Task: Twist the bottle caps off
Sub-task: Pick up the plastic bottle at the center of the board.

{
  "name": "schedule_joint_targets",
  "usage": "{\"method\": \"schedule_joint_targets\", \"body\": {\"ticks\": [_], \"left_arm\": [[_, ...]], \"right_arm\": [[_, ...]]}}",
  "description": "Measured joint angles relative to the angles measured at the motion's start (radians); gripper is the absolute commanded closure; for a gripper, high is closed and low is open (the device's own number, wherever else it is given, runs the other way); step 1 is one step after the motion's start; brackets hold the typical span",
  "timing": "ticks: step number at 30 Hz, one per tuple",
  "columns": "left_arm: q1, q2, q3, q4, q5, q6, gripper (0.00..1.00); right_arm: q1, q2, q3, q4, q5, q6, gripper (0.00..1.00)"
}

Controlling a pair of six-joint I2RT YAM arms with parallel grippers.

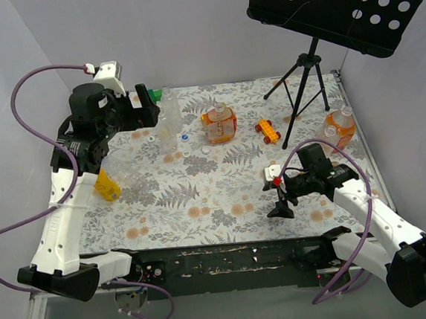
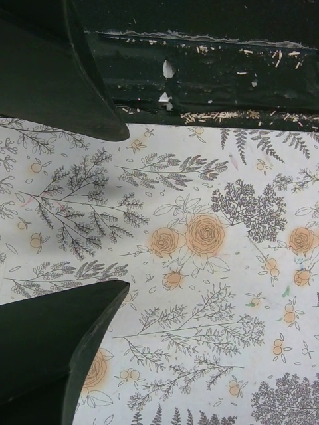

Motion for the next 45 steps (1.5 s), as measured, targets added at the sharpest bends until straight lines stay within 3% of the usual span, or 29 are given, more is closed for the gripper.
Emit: {"method": "schedule_joint_targets", "body": {"ticks": [29,45], "left_arm": [[0.0,-0.2,-0.127,0.023,0.157,-0.109,0.02],[0.0,-0.293,-0.197,0.022,0.171,-0.158,0.02]], "right_arm": [[-0.003,0.0,0.0,0.0,-0.002,-0.01,0.07],[-0.003,0.0,0.0,0.0,-0.006,-0.015,0.07]]}}
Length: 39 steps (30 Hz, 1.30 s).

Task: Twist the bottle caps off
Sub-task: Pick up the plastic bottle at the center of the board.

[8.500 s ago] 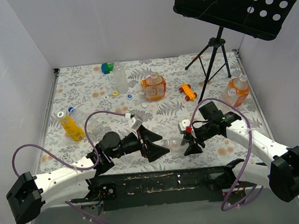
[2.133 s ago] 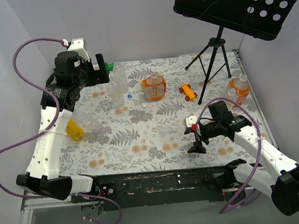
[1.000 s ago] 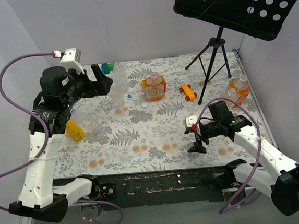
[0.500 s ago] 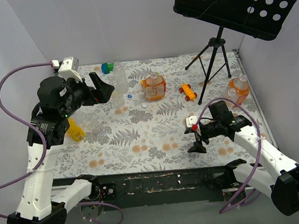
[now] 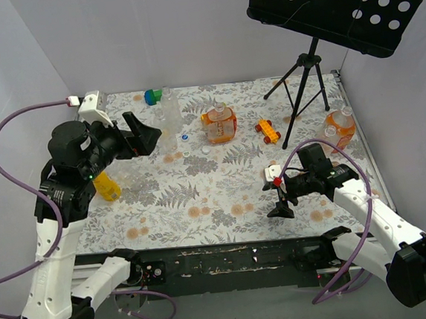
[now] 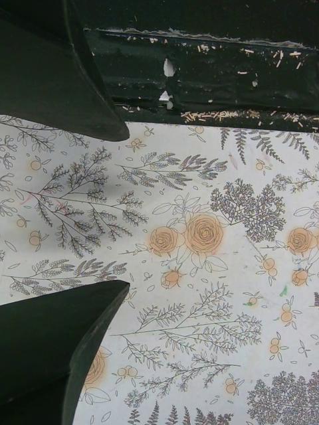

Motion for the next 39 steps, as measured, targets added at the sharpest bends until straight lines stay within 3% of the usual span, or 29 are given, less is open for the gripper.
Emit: {"method": "schedule_joint_targets", "body": {"ticks": [11,18,26,31,39], "left_arm": [[0.0,-0.042,-0.006,-0.009,-0.003,-0.007,0.02],[0.0,-0.089,-0.011,-0.039,-0.082,-0.005,0.02],[0.0,-0.111,0.006,-0.077,-0.325,0.036,0.02],[0.0,-0.141,-0.162,-0.075,-0.564,0.078,0.02],[0.0,-0.097,-0.261,-0.013,-0.728,0.099,0.02]], "right_arm": [[0.0,0.0,0.0,0.0,-0.012,0.0,0.07],[0.0,0.0,0.0,-0.001,-0.03,0.0,0.07],[0.0,-0.015,0.0,-0.001,-0.031,0.0,0.05],[0.001,-0.034,-0.003,0.002,-0.048,0.0,0.04],[0.008,0.043,-0.012,-0.005,-0.058,-0.001,0.03]]}}
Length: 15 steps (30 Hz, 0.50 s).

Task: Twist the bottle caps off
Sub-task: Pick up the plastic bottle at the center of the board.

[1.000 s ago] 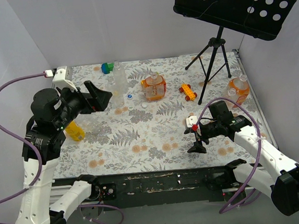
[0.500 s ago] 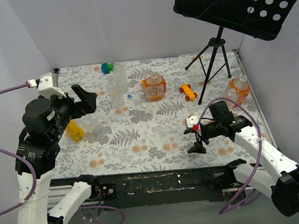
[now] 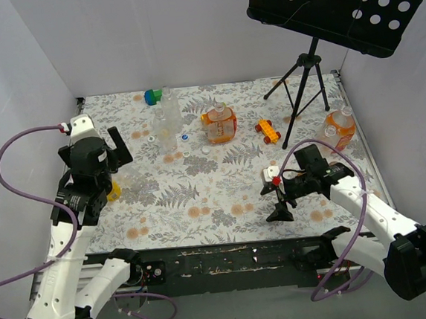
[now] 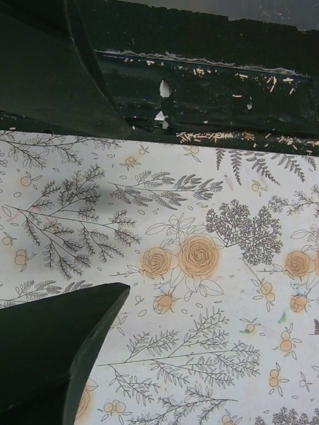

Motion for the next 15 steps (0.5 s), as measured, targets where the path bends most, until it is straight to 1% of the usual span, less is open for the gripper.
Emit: {"method": "schedule_joint_targets", "body": {"ticks": [3,10,15], "left_arm": [[0.0,-0.002,-0.012,0.017,-0.024,-0.001,0.02],[0.0,-0.026,-0.029,0.018,-0.047,-0.009,0.02],[0.0,-0.054,-0.069,0.008,-0.049,-0.02,0.02]], "right_arm": [[0.001,0.008,0.0,0.001,0.008,0.006,0.03],[0.001,-0.047,-0.001,0.015,0.025,0.027,0.03],[0.003,-0.057,-0.001,0.027,0.03,0.029,0.03]]}}
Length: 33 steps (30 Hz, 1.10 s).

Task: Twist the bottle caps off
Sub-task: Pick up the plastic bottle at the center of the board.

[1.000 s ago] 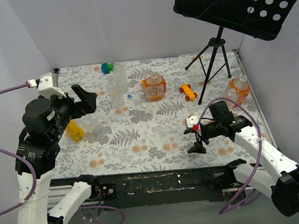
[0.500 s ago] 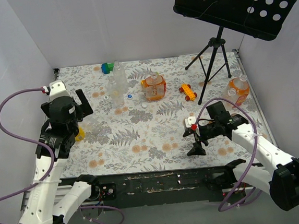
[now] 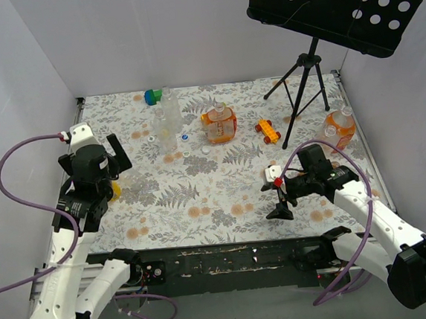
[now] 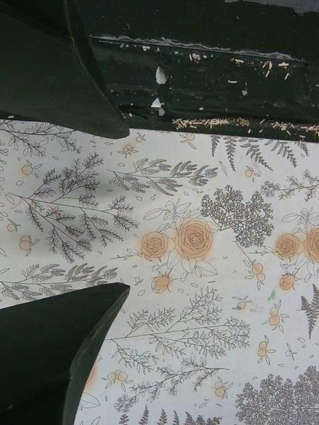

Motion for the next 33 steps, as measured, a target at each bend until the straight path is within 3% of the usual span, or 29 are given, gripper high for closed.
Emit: {"method": "schedule_joint_targets", "body": {"ticks": [17,33], "left_arm": [[0.0,0.009,-0.005,-0.057,0.038,-0.06,0.02],[0.043,0.166,0.06,-0.054,0.055,-0.096,0.02]], "right_arm": [[0.001,-0.004,0.005,0.001,0.004,0.003,0.02],[0.002,0.12,0.143,-0.005,-0.01,0.003,0.02]]}}
